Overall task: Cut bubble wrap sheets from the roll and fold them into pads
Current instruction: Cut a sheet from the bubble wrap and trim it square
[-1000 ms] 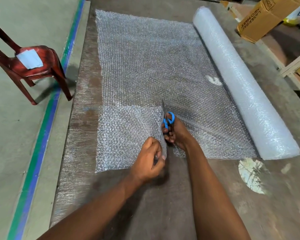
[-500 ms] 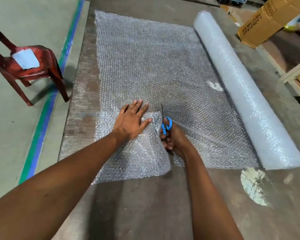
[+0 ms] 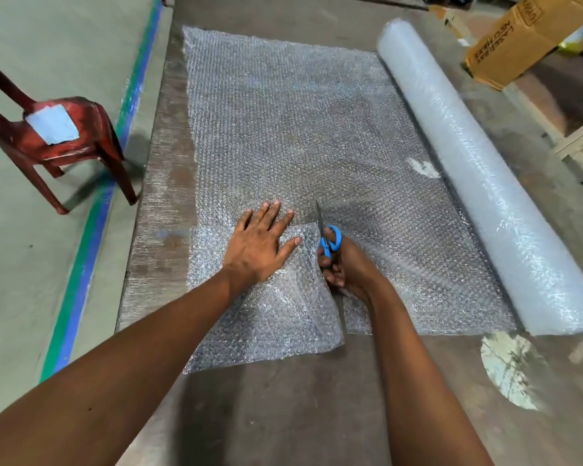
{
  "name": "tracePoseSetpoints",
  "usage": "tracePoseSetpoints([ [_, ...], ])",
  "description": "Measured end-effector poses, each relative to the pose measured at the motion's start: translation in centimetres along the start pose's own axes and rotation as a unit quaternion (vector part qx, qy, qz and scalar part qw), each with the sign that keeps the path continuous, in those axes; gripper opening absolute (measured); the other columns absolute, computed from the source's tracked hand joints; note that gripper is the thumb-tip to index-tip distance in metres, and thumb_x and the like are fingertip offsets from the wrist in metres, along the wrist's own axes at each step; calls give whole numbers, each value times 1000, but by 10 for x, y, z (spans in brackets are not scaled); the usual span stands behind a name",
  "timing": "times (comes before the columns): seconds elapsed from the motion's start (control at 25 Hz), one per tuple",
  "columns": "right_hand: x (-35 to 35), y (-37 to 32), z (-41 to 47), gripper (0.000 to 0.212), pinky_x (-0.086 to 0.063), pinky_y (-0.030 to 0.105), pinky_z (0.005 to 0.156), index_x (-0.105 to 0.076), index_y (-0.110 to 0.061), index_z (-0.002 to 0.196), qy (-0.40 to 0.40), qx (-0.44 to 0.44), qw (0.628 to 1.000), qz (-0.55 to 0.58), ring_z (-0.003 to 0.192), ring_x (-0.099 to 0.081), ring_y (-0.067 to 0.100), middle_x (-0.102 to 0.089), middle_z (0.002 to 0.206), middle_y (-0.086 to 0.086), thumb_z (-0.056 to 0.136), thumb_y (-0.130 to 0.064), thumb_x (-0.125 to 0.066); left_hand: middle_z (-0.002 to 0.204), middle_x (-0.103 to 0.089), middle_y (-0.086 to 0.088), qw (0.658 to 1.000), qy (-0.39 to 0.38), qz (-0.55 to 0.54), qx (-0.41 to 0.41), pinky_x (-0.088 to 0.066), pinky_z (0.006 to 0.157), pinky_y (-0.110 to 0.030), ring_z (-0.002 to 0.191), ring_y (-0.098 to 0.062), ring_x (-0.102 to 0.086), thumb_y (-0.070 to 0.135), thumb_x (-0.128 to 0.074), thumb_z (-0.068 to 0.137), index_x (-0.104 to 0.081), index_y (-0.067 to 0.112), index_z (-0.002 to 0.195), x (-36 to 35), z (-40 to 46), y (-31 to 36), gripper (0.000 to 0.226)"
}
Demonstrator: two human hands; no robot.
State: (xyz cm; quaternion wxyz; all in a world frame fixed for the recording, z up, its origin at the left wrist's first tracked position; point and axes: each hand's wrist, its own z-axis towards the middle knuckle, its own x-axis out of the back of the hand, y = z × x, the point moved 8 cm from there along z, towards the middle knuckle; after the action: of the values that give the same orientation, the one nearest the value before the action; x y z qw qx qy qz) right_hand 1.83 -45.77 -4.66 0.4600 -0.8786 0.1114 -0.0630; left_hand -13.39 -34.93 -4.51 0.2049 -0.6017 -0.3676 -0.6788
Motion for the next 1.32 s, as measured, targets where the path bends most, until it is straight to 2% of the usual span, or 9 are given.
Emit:
tracePoseSetpoints([
  [0.2, -4, -6, 11, 51, -18, 23, 37, -57, -15, 89, -2, -9, 1000, 5, 45, -38, 16, -51, 65, -2, 109, -58, -40, 176, -3, 0, 1000, 7, -16, 3, -6, 131, -50, 163, -19, 0, 77, 2, 101, -9, 38, 167, 1, -1, 0, 77],
  [0.36, -2, -6, 14, 48, -19, 23, 36, -58, -17, 90, 8, 1, 1000, 4, 47, -35, 15, -52, 68, -3, 109, -59, -42, 176, -1, -1, 1000, -5, -20, 1, -5, 131, -51, 163, -20, 2, 77, 5, 101, -7, 40, 167, 1, 0, 0, 77],
  [0.56, -3, -15, 15, 54, -21, 21, 33, -61, -17, 84, 31, 2, 1000, 2, 39, -33, 13, -53, 63, -2, 109, -58, -37, 175, 0, -3, 999, -12, -29, -11, -4, 131, -54, 163, -23, 3, 77, 6, 100, -8, 47, 165, 7, -2, 0, 73],
  [0.72, -4, -16, 23, 50, -20, 24, 37, -61, -16, 88, 49, 9, 999, -5, 40, -34, 12, -54, 64, -4, 107, -60, -45, 175, -4, -1, 999, -8, -48, -7, -8, 131, -57, 162, -24, 2, 77, -1, 102, -12, 49, 163, 7, 0, 0, 68],
  [0.8, -7, -16, 31, 49, -21, 25, 35, -61, -15, 91, 33, 3, 999, 18, 39, -33, 10, -52, 64, -3, 106, -60, -49, 175, -5, -1, 998, -7, -56, -7, -5, 131, -57, 162, -24, 3, 75, -2, 103, -12, 48, 163, 7, 1, -3, 67],
  [0.92, -8, -20, 38, 54, -23, 21, 31, -63, -12, 85, 16, -7, 998, 68, 36, -34, 11, -47, 64, 2, 108, -57, -44, 176, -5, -4, 998, -9, -62, -24, -2, 130, -57, 163, -27, 3, 71, -2, 105, -13, 42, 165, 5, 1, -1, 67],
  [1.16, -9, -28, 46, 47, -16, 18, 30, -59, -16, 81, 63, -31, 996, 57, 31, -31, 8, -43, 61, -1, 106, -55, -50, 174, -20, -10, 998, 9, -55, -39, -10, 128, -59, 160, -34, -14, 62, -16, 110, -28, 36, 164, 4, 2, -4, 61],
  [1.32, -11, -26, 50, 50, -18, 15, 29, -60, -15, 79, 62, -76, 990, 99, 30, -30, 8, -42, 60, -2, 98, -61, -54, 175, -17, -9, 997, -3, -75, -29, -7, 129, -58, 161, -33, -9, 62, -16, 109, -27, 37, 164, 4, 5, -5, 62],
])
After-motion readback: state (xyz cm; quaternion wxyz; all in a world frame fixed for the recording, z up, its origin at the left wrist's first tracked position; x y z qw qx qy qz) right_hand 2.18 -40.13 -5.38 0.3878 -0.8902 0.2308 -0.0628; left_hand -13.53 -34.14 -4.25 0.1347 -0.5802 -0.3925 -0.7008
